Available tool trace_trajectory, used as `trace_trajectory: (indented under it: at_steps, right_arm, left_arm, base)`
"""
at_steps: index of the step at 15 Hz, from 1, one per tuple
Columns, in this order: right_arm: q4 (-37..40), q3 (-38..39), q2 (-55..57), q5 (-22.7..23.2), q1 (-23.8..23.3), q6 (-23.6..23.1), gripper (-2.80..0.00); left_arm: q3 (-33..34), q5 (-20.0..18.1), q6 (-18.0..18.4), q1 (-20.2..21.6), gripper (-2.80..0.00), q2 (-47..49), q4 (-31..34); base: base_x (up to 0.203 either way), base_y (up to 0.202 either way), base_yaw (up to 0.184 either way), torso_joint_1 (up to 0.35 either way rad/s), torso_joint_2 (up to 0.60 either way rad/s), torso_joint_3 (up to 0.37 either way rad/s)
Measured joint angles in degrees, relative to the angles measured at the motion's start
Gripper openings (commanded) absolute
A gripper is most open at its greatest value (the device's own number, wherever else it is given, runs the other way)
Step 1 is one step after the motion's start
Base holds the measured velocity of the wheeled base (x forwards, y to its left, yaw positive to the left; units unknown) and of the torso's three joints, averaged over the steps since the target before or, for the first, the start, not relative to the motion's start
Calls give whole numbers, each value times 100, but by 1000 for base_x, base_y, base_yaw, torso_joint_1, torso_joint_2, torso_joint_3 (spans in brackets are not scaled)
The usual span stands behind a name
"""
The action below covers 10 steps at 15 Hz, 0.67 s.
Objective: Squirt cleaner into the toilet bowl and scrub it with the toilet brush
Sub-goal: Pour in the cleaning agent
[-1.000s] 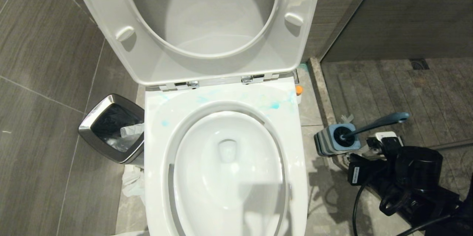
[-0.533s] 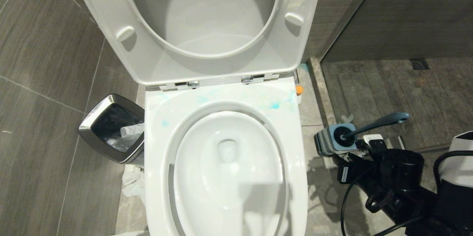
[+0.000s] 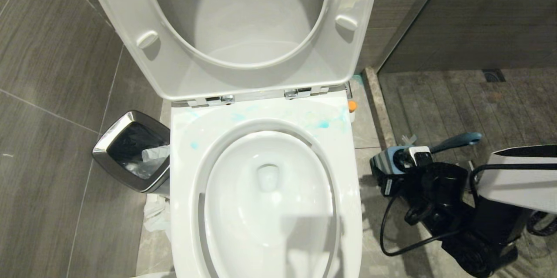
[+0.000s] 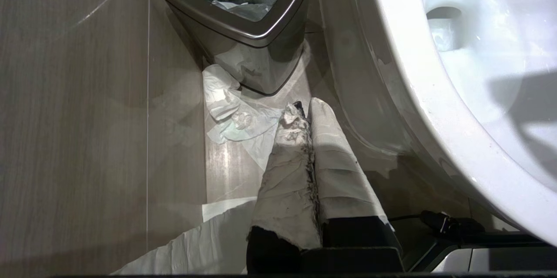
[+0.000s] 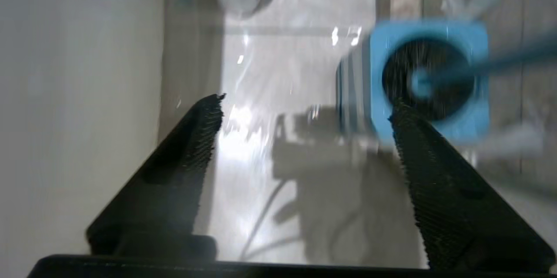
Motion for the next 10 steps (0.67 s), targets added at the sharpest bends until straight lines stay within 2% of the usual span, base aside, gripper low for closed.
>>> trace_trajectory:
  at_steps: [4,7,10]
  right_arm:
    - [28,-1195,583,9,-94,-252,0]
    - [34,-1746,982,506,-108,-496,0]
    - [47,-2220,1285,790,-100,-711,0]
  left_arm:
    - [0,0,-1,0,-280,0,-2]
    - [0,0,1,0,-280,0,-2]
    - [0,0,-2,0,-280,0,-2]
  base:
    - [0,0,0,0,0,0]
    - [0,0,0,0,0,0]
    - [0,0,0,0,0,0]
